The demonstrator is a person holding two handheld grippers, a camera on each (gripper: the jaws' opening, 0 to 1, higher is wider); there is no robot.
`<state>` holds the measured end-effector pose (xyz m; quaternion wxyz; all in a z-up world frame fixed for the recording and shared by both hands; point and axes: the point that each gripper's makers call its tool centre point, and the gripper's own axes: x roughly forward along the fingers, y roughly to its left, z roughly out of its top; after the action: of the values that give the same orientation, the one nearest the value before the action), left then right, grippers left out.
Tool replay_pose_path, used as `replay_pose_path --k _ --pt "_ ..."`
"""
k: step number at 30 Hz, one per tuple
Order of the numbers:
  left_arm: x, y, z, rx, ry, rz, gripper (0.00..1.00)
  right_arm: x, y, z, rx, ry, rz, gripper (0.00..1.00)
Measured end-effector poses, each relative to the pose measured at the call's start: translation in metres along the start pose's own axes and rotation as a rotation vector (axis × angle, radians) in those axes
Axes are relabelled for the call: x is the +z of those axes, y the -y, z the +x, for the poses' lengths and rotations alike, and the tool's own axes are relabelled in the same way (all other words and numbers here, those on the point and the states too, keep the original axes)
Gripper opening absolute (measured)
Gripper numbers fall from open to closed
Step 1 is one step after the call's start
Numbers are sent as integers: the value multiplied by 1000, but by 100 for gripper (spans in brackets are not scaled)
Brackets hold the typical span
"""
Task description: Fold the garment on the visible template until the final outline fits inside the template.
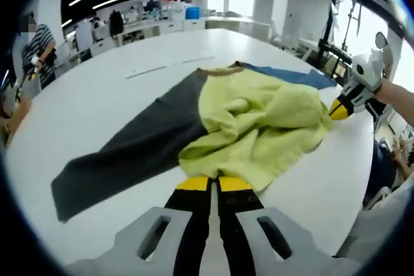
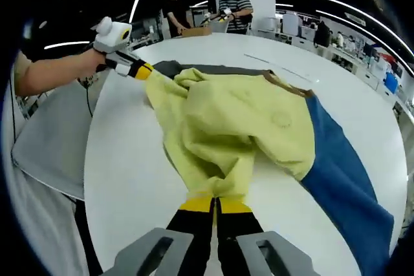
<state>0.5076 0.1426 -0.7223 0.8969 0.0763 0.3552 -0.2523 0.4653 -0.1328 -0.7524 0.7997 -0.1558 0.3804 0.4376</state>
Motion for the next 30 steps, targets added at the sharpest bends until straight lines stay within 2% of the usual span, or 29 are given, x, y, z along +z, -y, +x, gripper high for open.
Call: replay_pose_path --k 2,4,6,11,14,19,26,30 --pt "0 0 0 1 -1 -1 0 4 0 -7 13 34 39 1" --pt "-1 0 0 1 -3 -2 0 10 4 -17 8 71 63 5" --pt "-2 0 0 -1 -5 -3 0 14 13 -26 -14 101 73 4" --pt "-3 0 1 -4 -5 -5 0 4 32 -36 -59 103 111 3" --pt "-2 2 1 -7 -3 -5 0 -10 31 -32 -57 76 130 5" --pt "-6 2 1 -9 -9 -5 0 -20 19 -20 -43 57 130 9" --pt "-9 3 -2 -9 -12 -10 0 -18 19 -13 -49 82 138 8" --pt "-9 5 -3 -11 -10 -10 0 -15 17 -12 -41 89 135 3"
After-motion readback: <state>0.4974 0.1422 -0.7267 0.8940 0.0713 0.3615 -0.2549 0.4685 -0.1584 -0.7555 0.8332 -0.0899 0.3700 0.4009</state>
